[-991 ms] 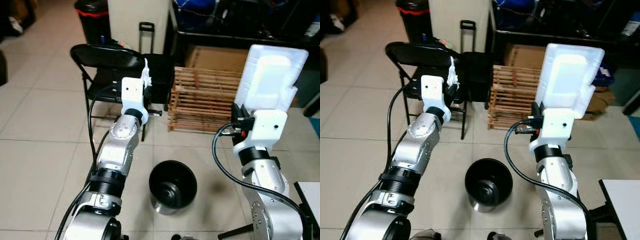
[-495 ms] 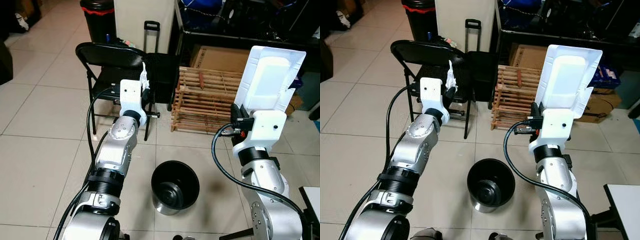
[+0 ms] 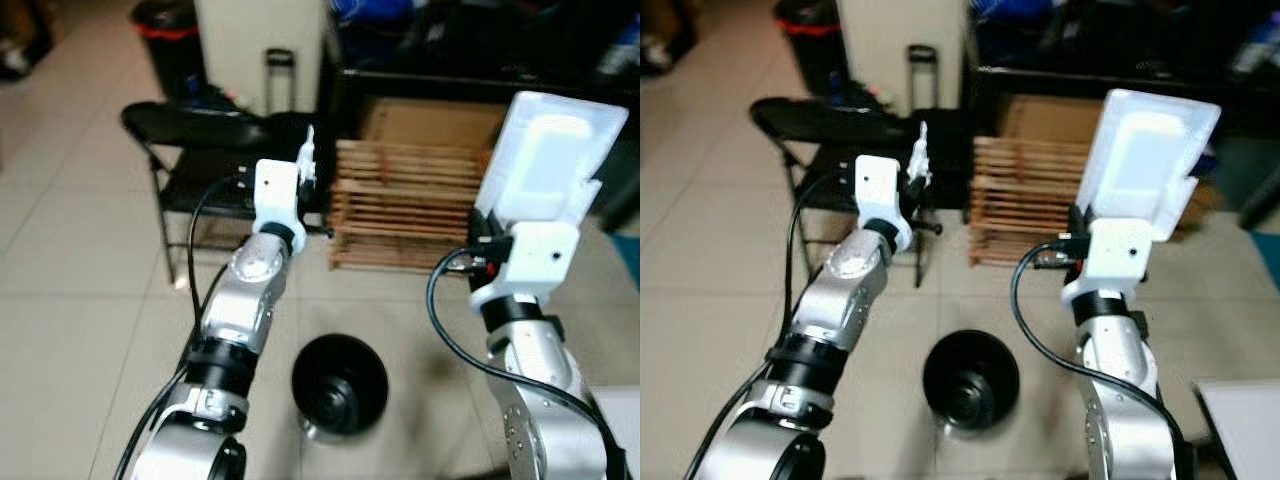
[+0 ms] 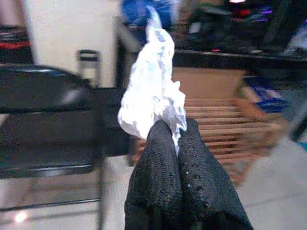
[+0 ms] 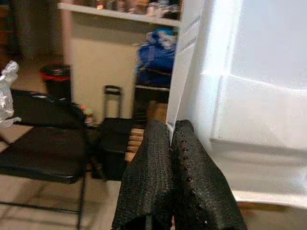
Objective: Picking trash to rubbish bin
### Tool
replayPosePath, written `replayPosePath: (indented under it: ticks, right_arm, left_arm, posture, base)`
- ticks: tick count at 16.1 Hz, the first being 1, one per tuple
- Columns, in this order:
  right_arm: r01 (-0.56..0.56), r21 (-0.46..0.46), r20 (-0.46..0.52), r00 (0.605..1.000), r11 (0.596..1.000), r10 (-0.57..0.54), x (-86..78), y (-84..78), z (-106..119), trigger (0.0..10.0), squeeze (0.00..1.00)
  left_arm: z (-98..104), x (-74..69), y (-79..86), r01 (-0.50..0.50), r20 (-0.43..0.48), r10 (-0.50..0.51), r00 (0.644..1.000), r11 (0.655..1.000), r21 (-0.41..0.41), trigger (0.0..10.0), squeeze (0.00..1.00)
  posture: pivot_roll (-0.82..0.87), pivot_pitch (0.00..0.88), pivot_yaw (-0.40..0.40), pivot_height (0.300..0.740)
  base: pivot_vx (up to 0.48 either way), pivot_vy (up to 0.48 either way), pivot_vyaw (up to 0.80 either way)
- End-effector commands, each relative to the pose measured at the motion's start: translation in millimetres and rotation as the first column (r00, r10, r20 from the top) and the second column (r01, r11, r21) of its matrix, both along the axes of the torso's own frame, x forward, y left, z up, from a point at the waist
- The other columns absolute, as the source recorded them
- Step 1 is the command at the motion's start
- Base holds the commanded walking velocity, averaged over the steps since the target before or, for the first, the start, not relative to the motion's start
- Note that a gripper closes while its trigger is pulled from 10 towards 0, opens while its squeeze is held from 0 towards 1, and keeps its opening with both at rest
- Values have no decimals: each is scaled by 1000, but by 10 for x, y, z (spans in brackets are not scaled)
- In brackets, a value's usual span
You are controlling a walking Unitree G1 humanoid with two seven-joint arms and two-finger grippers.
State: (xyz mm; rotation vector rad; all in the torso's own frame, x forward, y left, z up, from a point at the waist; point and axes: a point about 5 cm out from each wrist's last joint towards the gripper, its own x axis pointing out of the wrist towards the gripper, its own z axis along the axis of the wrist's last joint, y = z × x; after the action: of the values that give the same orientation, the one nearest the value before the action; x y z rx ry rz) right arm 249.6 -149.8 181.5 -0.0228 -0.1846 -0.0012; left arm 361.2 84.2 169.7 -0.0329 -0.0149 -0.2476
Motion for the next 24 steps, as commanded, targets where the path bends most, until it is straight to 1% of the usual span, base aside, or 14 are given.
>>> replayPosePath:
  ticks: [1, 14, 19, 21, 22, 23, 24]
  right_arm:
    - [9, -1, 21, 1000, 1000, -9, -25, -9, 33, 10000, 0]
    - [-5, 1, 15, 1000, 1000, 5, -12, 30, 16, 10000, 0]
    - [-13, 12, 6, 1000, 1000, 13, -7, 69, -6, 10000, 0]
    - [-24, 13, 7, 1000, 1000, 24, -37, 113, 16, 10000, 0]
    - [-25, 13, 8, 1000, 1000, 25, -40, 116, 18, 10000, 0]
    - [-23, 24, 8, 1000, 999, 23, -49, 120, 25, 10000, 0]
    - [-22, 28, 7, 1000, 999, 22, -49, 121, 25, 10000, 0]
  left_arm:
    - [-5, -2, 14, 0, -9, 0, 1000, 1000, -1, 10000, 0]
    - [-69, -18, 26, -8, -39, 9, 999, 1000, 12, 10000, 0]
    - [-244, -57, 52, -1, -93, 4, 996, 999, 33, 10000, 0]
    - [-420, -114, 61, 12, -146, -5, 989, 999, 52, 10000, 0]
    - [-452, -123, 54, 20, -154, -11, 988, 998, 56, 10000, 0]
    - [-538, -147, 32, 36, -179, -24, 984, 997, 68, 10000, 0]
    - [-549, -149, 29, 38, -183, -24, 983, 997, 68, 10000, 0]
  posture:
    - [176, 88, -73, 740]
    - [186, 99, -80, 740]
    - [189, 143, -91, 740]
    - [173, 192, -98, 740]
    - [173, 192, -98, 740]
    - [166, 201, -97, 740]
    - [166, 201, -97, 740]
  base:
    - [0, 0, 0]
    - [0, 0, 0]
    - [0, 0, 0]
    - [0, 0, 0]
    - [0, 0, 0]
    - [0, 0, 0]
    - [0, 0, 0]
